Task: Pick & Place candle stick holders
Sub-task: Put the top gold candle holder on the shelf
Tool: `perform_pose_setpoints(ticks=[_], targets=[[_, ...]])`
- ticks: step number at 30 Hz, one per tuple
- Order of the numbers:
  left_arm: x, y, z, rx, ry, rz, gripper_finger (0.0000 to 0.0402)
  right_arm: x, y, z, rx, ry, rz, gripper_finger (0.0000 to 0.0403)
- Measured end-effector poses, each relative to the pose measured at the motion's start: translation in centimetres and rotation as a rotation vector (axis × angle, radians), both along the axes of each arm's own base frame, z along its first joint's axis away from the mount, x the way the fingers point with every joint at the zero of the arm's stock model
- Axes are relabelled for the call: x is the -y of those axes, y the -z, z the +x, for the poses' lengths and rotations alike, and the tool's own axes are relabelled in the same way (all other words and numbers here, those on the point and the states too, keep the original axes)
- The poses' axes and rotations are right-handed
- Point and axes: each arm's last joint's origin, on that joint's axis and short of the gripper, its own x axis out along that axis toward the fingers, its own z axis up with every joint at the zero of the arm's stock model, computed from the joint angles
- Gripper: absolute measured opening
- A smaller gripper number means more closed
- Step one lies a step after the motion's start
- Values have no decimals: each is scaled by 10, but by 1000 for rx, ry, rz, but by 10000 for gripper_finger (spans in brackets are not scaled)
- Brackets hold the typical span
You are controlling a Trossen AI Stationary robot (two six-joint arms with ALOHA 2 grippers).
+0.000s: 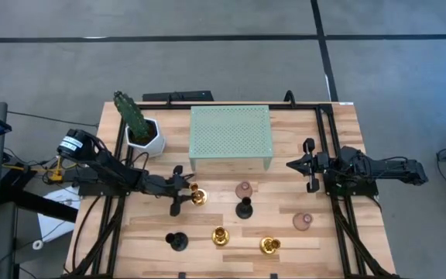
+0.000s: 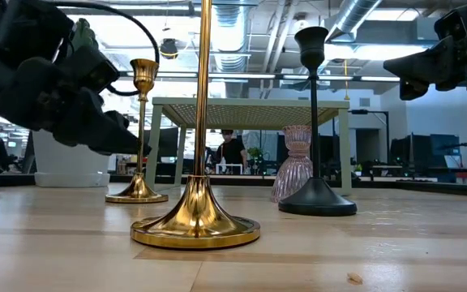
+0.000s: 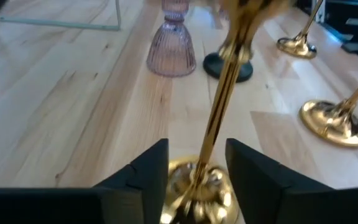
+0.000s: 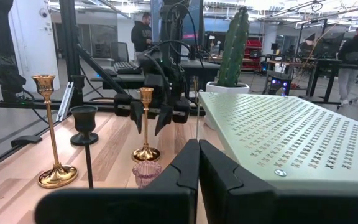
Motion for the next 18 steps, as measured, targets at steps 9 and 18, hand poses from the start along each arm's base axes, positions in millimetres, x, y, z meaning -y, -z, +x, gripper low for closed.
perform_pose_setpoints(ticks=[9, 18], targets=[[1, -4, 4, 14, 0, -5, 187, 0, 0, 0, 0, 0, 0, 0], [1, -4, 4, 15, 0, -6, 109, 0, 0, 0, 0, 0, 0, 0]])
